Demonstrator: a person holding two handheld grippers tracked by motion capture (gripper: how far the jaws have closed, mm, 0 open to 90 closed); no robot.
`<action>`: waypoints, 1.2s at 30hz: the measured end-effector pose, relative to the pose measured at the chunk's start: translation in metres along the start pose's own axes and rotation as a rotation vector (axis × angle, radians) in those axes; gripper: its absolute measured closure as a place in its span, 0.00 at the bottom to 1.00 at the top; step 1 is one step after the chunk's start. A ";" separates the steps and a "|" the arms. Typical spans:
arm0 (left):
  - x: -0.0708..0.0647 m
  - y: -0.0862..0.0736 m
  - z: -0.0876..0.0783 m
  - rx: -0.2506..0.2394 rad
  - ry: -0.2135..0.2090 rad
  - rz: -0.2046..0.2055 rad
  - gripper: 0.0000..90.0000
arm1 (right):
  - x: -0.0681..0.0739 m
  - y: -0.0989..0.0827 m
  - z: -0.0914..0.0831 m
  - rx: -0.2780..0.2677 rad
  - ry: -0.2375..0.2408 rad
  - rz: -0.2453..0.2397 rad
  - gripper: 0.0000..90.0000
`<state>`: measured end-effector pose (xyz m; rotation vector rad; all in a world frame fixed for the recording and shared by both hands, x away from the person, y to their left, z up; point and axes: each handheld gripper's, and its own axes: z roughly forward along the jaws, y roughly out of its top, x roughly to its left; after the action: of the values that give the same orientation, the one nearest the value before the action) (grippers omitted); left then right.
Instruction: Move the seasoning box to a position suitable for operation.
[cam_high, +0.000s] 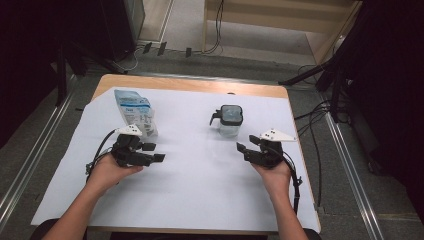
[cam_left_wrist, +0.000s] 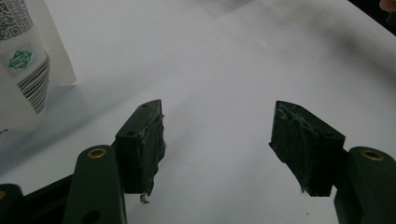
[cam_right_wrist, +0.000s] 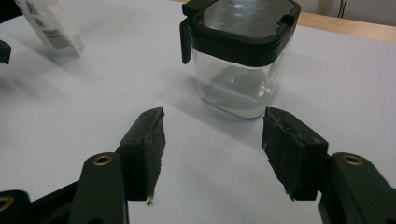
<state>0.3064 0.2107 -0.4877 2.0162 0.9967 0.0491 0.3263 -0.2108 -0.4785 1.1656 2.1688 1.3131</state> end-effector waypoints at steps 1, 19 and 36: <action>0.000 0.000 0.000 0.000 0.000 0.000 0.39 | 0.000 0.000 0.000 -0.001 -0.002 0.008 0.44; 0.001 0.002 -0.001 -0.012 0.009 -0.020 0.37 | -0.003 0.001 0.005 -0.010 -0.023 0.040 0.32; -0.005 -0.002 -0.005 -0.007 -0.006 -0.039 0.37 | -0.007 0.014 0.029 -0.049 -0.126 0.094 0.17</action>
<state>0.3002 0.2118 -0.4841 1.9884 1.0300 0.0252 0.3561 -0.1967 -0.4822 1.3083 2.0043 1.2861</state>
